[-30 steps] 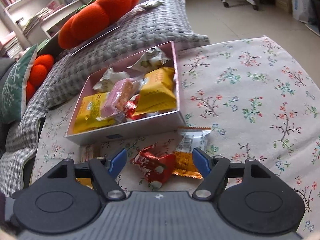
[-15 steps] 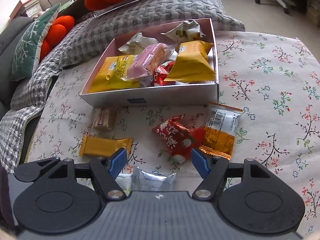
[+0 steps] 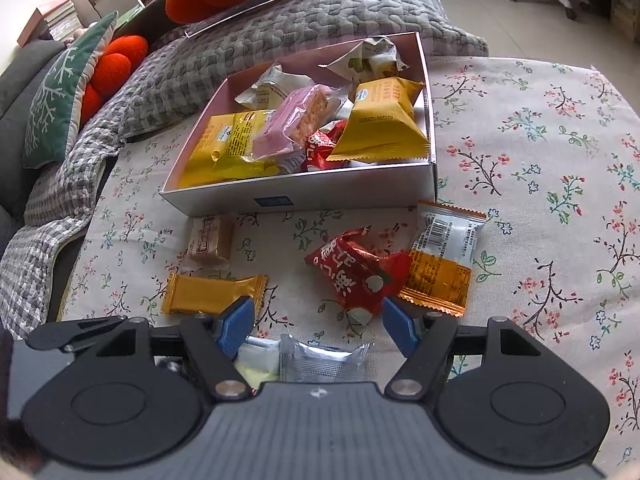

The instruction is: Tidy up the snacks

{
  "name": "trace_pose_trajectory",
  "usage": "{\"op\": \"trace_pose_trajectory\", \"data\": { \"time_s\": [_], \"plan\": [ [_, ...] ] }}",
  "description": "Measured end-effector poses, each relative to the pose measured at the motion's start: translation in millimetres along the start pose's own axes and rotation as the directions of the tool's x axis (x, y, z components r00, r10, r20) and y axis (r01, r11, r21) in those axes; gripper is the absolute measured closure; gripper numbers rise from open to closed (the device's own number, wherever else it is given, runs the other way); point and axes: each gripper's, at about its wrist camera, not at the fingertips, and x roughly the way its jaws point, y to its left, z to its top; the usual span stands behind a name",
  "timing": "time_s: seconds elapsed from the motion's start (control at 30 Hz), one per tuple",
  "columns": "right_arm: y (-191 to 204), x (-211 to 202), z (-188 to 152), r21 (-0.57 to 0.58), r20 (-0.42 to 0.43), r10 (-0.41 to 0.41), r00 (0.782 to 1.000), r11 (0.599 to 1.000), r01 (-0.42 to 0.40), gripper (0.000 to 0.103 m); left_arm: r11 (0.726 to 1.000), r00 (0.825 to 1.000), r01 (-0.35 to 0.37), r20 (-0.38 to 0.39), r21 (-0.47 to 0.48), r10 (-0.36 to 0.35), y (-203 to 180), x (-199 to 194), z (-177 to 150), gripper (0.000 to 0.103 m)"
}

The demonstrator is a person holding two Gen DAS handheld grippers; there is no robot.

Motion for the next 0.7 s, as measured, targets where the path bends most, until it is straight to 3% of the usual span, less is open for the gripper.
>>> {"op": "trace_pose_trajectory", "data": {
  "time_s": [0.27,0.47,0.7],
  "plan": [
    [0,0,0,-0.004,-0.004,0.001,1.0,1.0,-0.001,0.036,0.998,0.998,0.025,0.051,-0.059,-0.022,7,-13,3,0.089],
    [2,1,0,-0.021,-0.005,-0.009,1.0,1.0,0.009,0.036,0.996,0.995,-0.006,0.098,-0.092,0.015,11,-22,10,0.091],
    [19,4,-4,-0.202,0.075,-0.099,0.992,0.973,0.113,0.04,0.995,0.985,-0.002,0.171,-0.105,0.02,15,-38,15,0.091]
  ]
}}
